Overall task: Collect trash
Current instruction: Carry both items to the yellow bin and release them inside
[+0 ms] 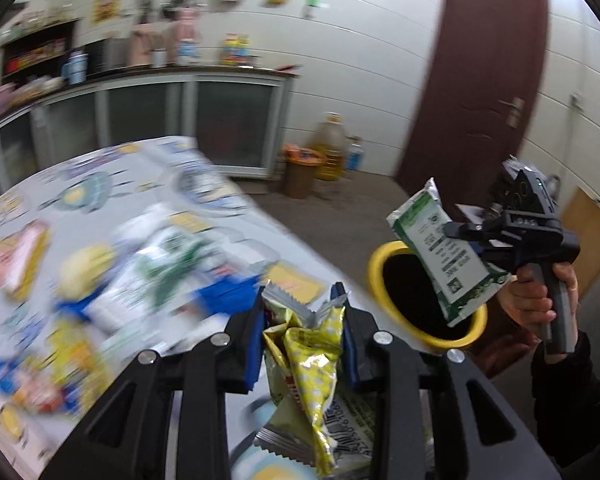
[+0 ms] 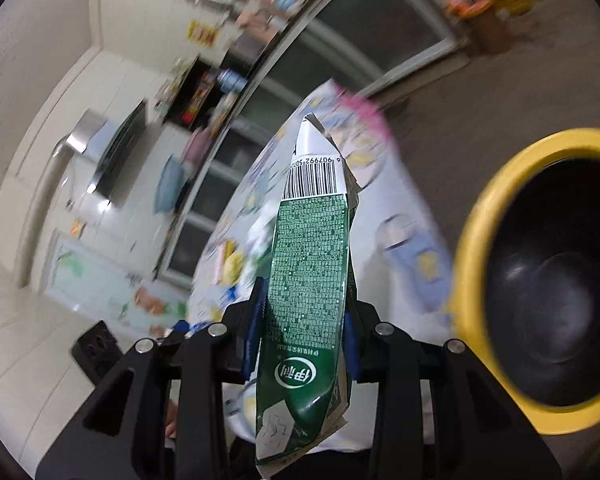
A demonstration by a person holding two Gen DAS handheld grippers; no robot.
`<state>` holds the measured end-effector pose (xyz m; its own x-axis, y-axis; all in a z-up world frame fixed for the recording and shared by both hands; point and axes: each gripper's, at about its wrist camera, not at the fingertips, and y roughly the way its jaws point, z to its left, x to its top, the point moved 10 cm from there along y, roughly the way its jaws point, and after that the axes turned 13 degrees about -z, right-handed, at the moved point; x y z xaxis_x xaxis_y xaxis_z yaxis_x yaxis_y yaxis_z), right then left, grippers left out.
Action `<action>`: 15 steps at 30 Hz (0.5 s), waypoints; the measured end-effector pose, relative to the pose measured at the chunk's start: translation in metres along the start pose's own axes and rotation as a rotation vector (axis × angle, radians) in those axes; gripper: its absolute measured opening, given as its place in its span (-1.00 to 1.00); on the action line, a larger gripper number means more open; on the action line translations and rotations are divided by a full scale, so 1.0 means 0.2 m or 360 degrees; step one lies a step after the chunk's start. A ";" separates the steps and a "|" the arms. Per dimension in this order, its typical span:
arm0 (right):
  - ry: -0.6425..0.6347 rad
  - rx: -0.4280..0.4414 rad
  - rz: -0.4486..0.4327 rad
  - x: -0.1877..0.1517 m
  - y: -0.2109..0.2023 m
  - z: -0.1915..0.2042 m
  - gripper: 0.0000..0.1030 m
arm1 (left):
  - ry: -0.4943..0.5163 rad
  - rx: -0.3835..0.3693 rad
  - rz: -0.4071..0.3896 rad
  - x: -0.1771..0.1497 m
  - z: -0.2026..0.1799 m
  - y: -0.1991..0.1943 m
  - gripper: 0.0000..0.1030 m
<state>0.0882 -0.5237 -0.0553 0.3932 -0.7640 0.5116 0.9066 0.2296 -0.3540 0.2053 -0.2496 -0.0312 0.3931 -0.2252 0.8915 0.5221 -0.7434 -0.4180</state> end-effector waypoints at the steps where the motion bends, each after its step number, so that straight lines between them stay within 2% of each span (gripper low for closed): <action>1: -0.0004 -0.0035 -0.0031 0.03 -0.04 -0.04 -0.37 | 0.0029 -0.0063 0.0011 0.02 -0.09 0.08 -0.44; 6: 0.0007 -0.0225 -0.0150 0.11 -0.17 -0.30 -0.37 | 0.0132 -0.0306 0.0062 0.04 -0.46 0.40 -0.43; 11: 0.0068 -0.0356 -0.0197 0.14 -0.23 -0.56 -0.37 | 0.0162 -0.0453 0.0137 -0.02 -0.73 0.67 -0.43; 15: 0.0109 -0.0450 -0.0207 0.14 -0.25 -0.72 -0.37 | 0.0175 -0.0517 0.0198 -0.08 -0.87 0.83 -0.43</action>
<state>0.0309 -0.6437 -0.1369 0.2570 -0.8170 0.5162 0.8664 -0.0418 -0.4976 0.1539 -0.4792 -0.0835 0.3457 -0.3794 0.8582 0.2011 -0.8634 -0.4627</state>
